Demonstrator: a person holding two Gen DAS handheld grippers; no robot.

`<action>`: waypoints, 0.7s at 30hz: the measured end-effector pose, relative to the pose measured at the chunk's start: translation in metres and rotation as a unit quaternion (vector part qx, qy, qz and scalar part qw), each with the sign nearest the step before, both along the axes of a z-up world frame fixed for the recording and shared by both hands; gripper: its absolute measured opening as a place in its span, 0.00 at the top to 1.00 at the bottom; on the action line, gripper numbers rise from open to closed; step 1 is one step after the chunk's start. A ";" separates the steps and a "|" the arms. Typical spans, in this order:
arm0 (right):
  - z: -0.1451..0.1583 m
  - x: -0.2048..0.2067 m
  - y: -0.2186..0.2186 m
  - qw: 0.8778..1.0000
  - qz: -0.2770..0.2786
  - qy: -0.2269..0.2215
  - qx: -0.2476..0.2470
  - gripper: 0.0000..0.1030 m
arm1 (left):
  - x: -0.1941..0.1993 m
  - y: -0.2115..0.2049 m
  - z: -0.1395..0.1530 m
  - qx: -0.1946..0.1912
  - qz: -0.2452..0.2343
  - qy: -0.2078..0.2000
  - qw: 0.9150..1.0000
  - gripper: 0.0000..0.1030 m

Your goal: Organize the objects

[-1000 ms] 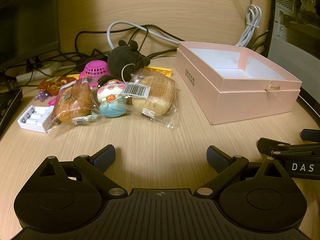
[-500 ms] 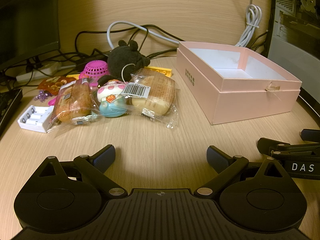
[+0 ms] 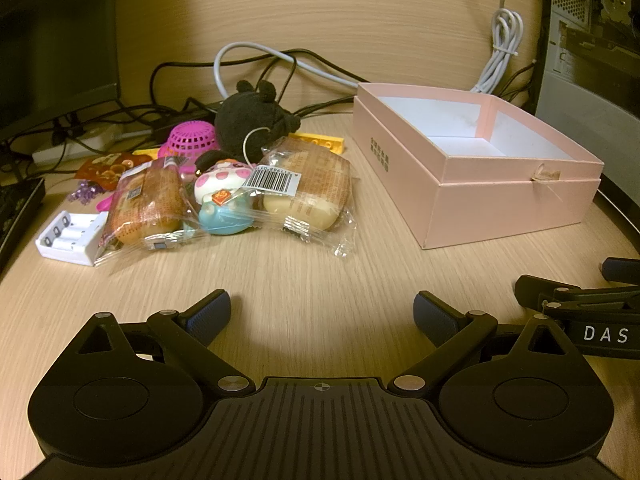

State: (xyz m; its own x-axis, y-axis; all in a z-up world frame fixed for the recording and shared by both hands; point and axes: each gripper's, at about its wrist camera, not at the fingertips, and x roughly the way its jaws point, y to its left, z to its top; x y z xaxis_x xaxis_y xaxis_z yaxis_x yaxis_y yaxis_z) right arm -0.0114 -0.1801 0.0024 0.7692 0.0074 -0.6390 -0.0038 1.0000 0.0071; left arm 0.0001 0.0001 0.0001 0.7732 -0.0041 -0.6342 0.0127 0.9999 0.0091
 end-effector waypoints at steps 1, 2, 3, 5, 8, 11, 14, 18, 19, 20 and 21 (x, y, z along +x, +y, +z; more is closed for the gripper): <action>0.000 0.000 0.000 1.000 0.000 0.000 0.000 0.00 | 0.000 0.000 0.000 0.000 0.000 0.000 1.000 0.02; 0.000 0.000 0.000 1.000 0.000 0.000 0.000 0.00 | 0.000 0.000 0.000 0.000 0.001 0.000 1.000 0.02; 0.000 0.000 -0.001 1.000 0.000 0.000 0.000 0.00 | 0.000 0.000 0.000 0.000 0.001 0.000 1.000 0.02; 0.000 0.000 -0.001 1.000 0.000 0.000 0.000 0.00 | 0.000 0.001 0.000 0.000 0.002 0.000 1.000 0.02; 0.000 0.000 -0.001 1.000 0.000 0.000 0.000 0.00 | 0.000 0.000 0.000 0.000 0.002 0.000 1.000 0.02; 0.001 0.000 -0.001 1.000 0.000 0.000 0.000 0.00 | 0.000 0.001 0.000 -0.001 0.002 0.000 1.000 0.02; 0.002 -0.001 -0.002 1.000 0.007 0.003 0.003 0.00 | 0.000 0.001 0.000 -0.002 0.005 0.000 1.000 0.02; 0.011 -0.001 -0.006 0.999 0.024 0.030 0.003 0.00 | -0.005 0.006 0.004 -0.015 0.007 0.006 1.000 0.04; 0.010 -0.001 -0.004 0.999 0.021 0.036 0.001 0.00 | -0.006 0.013 0.006 -0.025 0.007 0.009 1.000 0.04; 0.010 -0.004 -0.002 0.999 0.018 0.037 0.001 0.00 | -0.008 0.021 0.011 -0.036 0.013 0.010 0.999 0.04; 0.010 -0.004 -0.003 0.999 0.015 0.036 0.000 0.00 | -0.009 0.023 0.016 -0.036 0.022 0.004 0.999 0.04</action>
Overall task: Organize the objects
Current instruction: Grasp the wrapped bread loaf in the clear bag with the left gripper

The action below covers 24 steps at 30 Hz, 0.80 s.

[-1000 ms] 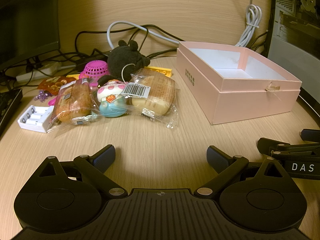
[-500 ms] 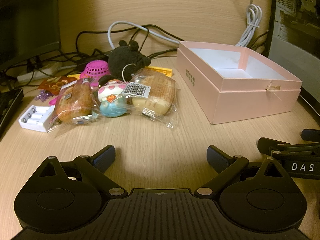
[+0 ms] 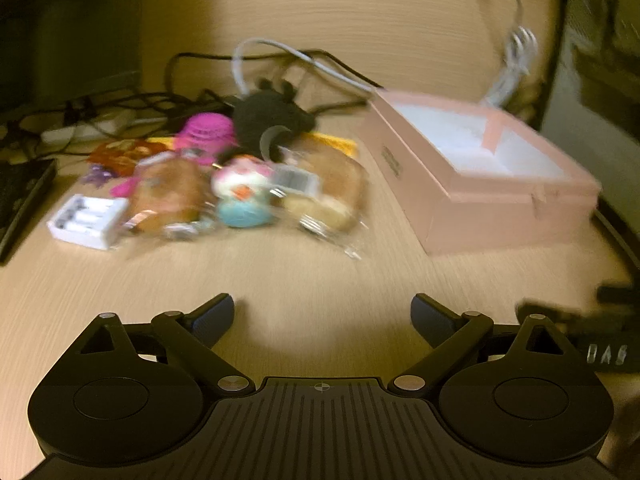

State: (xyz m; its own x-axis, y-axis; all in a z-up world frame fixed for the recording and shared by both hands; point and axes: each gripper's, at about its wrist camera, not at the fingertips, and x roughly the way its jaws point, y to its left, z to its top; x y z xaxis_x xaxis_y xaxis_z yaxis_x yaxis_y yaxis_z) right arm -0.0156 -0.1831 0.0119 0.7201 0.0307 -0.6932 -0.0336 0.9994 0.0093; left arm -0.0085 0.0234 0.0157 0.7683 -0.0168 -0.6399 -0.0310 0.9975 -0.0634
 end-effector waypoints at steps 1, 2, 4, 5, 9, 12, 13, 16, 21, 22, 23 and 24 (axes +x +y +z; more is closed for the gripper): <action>0.000 -0.001 0.000 1.000 -0.003 0.001 0.000 0.00 | 0.000 0.010 0.008 0.005 0.020 -0.012 1.000 0.04; 0.000 -0.002 0.002 1.000 -0.006 0.002 0.000 0.00 | 0.002 0.021 0.017 0.013 0.045 -0.025 0.999 0.04; -0.002 -0.001 0.002 1.000 -0.016 0.005 0.000 0.00 | 0.014 0.043 0.029 0.019 0.073 -0.035 0.997 0.04; -0.002 -0.002 0.003 1.000 -0.022 0.006 0.000 0.00 | 0.025 0.059 0.034 0.016 0.087 -0.025 0.996 0.04; -0.002 -0.002 0.005 1.000 -0.028 0.007 -0.001 0.00 | 0.067 0.094 0.039 0.012 0.084 0.002 0.996 0.04; -0.001 -0.001 0.005 1.000 -0.024 0.009 -0.003 0.00 | 0.092 0.101 0.033 0.034 0.080 0.017 0.996 0.04; -0.001 -0.001 0.005 1.000 -0.024 0.009 -0.003 0.00 | 0.096 0.101 0.029 0.035 0.075 0.025 0.996 0.04; -0.002 -0.002 0.004 1.000 -0.024 0.007 -0.001 0.00 | 0.113 0.099 0.012 0.045 0.059 0.053 0.996 0.05; -0.002 -0.002 0.004 1.000 -0.026 0.005 0.001 0.00 | 0.113 0.090 0.007 0.049 0.041 0.057 0.996 0.13; -0.002 -0.002 0.004 1.000 -0.027 0.004 0.001 0.00 | 0.113 0.087 0.007 0.052 0.035 0.056 0.996 0.15; -0.002 -0.002 0.005 1.000 -0.027 0.004 0.001 0.00 | 0.113 0.084 0.007 0.053 0.028 0.056 0.997 0.17; -0.002 -0.002 0.005 1.000 -0.026 0.004 0.001 0.00 | 0.114 0.082 0.006 0.054 0.023 0.057 0.997 0.19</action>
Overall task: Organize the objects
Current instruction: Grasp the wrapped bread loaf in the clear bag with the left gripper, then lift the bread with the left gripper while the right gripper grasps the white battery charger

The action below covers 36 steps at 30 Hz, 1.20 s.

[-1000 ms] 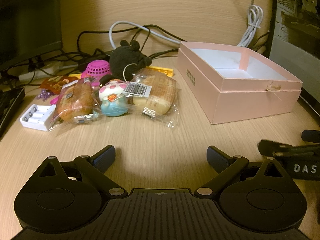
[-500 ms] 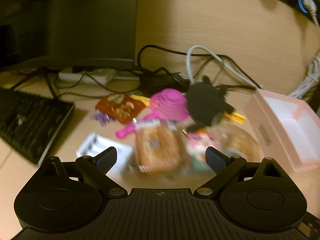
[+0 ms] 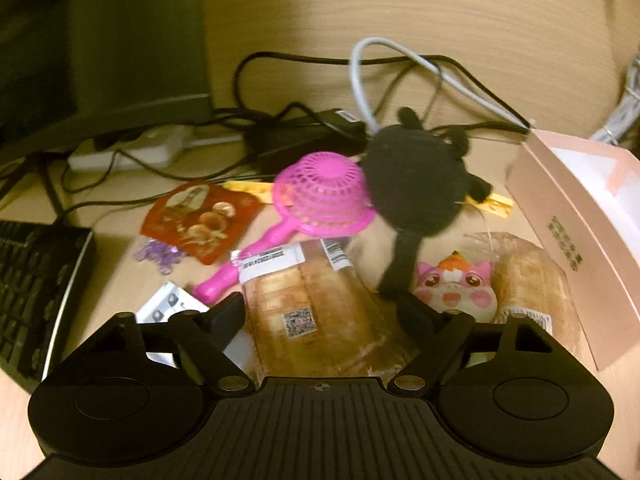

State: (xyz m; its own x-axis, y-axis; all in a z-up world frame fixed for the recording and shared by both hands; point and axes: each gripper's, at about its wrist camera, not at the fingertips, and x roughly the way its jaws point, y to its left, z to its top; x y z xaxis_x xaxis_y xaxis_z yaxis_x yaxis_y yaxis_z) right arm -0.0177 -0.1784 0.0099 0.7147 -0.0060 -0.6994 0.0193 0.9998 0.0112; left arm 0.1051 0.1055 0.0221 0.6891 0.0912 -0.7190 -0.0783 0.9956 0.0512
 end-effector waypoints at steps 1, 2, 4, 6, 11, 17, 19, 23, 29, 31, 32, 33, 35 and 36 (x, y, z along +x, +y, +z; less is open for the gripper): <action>0.000 0.000 0.000 1.000 0.000 0.000 0.000 0.00 | 0.001 -0.001 -0.001 -0.001 -0.001 0.002 1.000 0.25; 0.000 0.000 0.000 1.000 0.001 0.000 0.000 0.00 | 0.002 0.000 -0.002 -0.005 0.001 0.005 1.000 0.34; 0.000 0.000 0.000 1.000 0.002 0.001 -0.001 0.00 | 0.004 0.005 -0.002 -0.024 0.003 0.010 1.000 0.39; 0.000 0.000 0.000 1.000 0.005 0.003 -0.002 0.00 | 0.002 0.010 0.001 -0.043 -0.002 0.008 0.999 0.43; 0.003 0.002 0.002 1.000 -0.004 0.016 0.000 0.00 | -0.030 0.022 0.029 -0.084 -0.017 -0.017 0.996 0.44; 0.025 0.004 0.052 0.997 0.069 0.025 0.037 0.00 | -0.114 0.061 0.047 -0.131 0.005 -0.021 0.991 0.44; 0.034 0.007 0.087 0.992 0.123 0.015 0.027 0.00 | -0.135 0.079 0.042 -0.136 0.025 -0.009 0.990 0.44; 0.047 0.015 0.163 0.975 0.220 0.008 0.007 0.00 | -0.154 0.121 0.038 -0.129 0.067 0.018 0.989 0.44; 0.055 0.036 0.251 0.949 0.310 -0.040 -0.029 0.00 | -0.181 0.169 0.042 -0.120 0.092 -0.008 0.988 0.44; 0.053 0.058 0.278 0.948 0.313 -0.040 -0.051 0.00 | -0.195 0.186 0.042 -0.163 0.124 -0.005 0.979 0.44; 0.054 0.068 0.289 0.946 0.317 -0.044 -0.058 0.00 | -0.201 0.194 0.040 -0.184 0.130 -0.004 0.974 0.44; 0.054 0.078 0.304 0.943 0.320 -0.056 -0.068 0.00 | -0.205 0.198 0.040 -0.188 0.132 -0.003 0.973 0.44; 0.052 0.099 0.330 0.941 0.316 -0.081 -0.086 0.00 | -0.212 0.204 0.039 -0.182 0.138 -0.004 0.974 0.44; 0.050 0.112 0.341 0.940 0.316 -0.089 -0.093 0.00 | -0.215 0.208 0.039 -0.185 0.143 -0.006 0.972 0.44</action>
State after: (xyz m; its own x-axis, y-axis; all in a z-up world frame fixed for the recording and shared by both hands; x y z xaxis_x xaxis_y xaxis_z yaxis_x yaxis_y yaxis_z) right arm 0.0943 0.1628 0.0598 0.7222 0.3488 -0.5973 -0.5643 0.7965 -0.2172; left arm -0.1103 0.3131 0.0608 0.6825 0.0169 -0.7307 -0.3522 0.8836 -0.3085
